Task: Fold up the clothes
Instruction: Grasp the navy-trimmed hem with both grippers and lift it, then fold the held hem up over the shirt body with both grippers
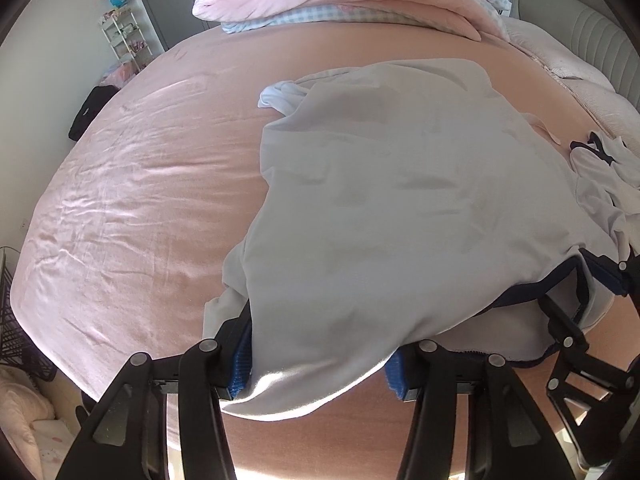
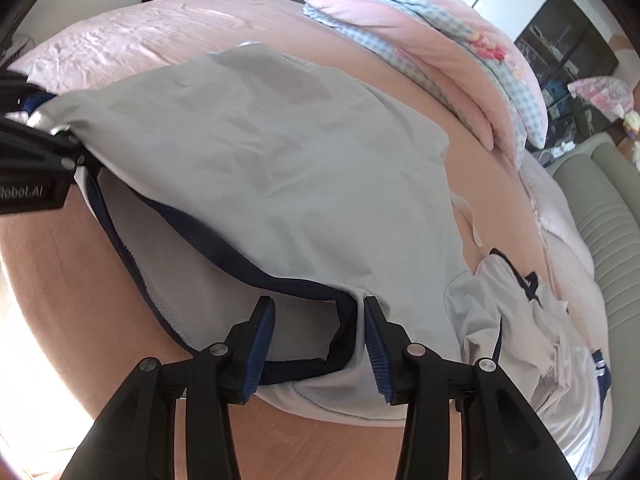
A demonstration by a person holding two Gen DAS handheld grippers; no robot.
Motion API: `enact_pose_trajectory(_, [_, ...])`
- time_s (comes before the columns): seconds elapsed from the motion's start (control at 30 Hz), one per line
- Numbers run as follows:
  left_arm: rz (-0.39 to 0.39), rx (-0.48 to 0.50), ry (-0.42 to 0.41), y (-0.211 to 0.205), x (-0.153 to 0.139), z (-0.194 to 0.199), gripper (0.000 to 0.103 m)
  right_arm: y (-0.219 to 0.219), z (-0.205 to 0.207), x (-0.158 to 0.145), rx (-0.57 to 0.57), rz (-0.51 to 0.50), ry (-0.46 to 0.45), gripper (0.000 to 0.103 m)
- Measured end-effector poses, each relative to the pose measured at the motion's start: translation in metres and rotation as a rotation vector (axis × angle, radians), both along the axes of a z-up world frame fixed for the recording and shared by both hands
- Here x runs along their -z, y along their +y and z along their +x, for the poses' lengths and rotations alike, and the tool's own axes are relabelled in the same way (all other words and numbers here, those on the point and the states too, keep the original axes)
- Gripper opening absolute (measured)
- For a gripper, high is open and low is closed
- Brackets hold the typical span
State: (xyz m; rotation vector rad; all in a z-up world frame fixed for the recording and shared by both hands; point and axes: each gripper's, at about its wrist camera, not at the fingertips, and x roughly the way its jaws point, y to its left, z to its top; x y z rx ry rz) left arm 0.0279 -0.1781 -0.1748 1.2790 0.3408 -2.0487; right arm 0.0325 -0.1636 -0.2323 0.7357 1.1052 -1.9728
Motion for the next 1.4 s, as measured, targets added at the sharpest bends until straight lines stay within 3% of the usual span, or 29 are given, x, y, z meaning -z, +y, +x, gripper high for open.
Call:
enact_pose_trajectory(0.23, [0.006, 0.001, 0.017, -0.001, -0.010, 0.003, 0.050, -0.005, 0.023, 0.015, -0.106, 0.059, 0.191, 0.044])
enact_pose_trajectory(0.43, [-0.005, 0.004, 0.019, 0.000, -0.016, 0.008, 0.050, -0.003, 0.030, 0.022, -0.114, 0.088, 0.360, 0.044])
enact_pose_trajectory(0.73, [-0.039, 0.006, 0.005, 0.003, -0.020, 0.013, 0.050, -0.002, 0.012, 0.023, -0.002, 0.134, 0.407, 0.044])
enact_pose_trajectory(0.9, [-0.067, 0.028, -0.012, 0.009, -0.020, 0.017, 0.050, 0.008, 0.015, 0.018, -0.003, 0.139, 0.397, 0.042])
enact_pose_trajectory(0.93, [-0.075, 0.028, -0.018, 0.011, -0.019, 0.018, 0.050, 0.010, 0.016, 0.017, -0.005, 0.140, 0.395, 0.041])
enact_pose_trajectory(1.0, [-0.088, 0.027, -0.023, 0.013, -0.017, 0.021, 0.051, 0.015, 0.018, 0.015, -0.008, 0.142, 0.392, 0.017])
enact_pose_trajectory(1.07, [-0.098, 0.022, -0.024, 0.015, -0.016, 0.024, 0.051, 0.019, 0.020, 0.014, -0.011, 0.143, 0.388, 0.009])
enact_pose_trajectory(1.4, [-0.061, 0.026, -0.053, 0.020, -0.008, 0.041, 0.052, 0.041, 0.031, 0.007, -0.023, 0.154, 0.369, 0.007])
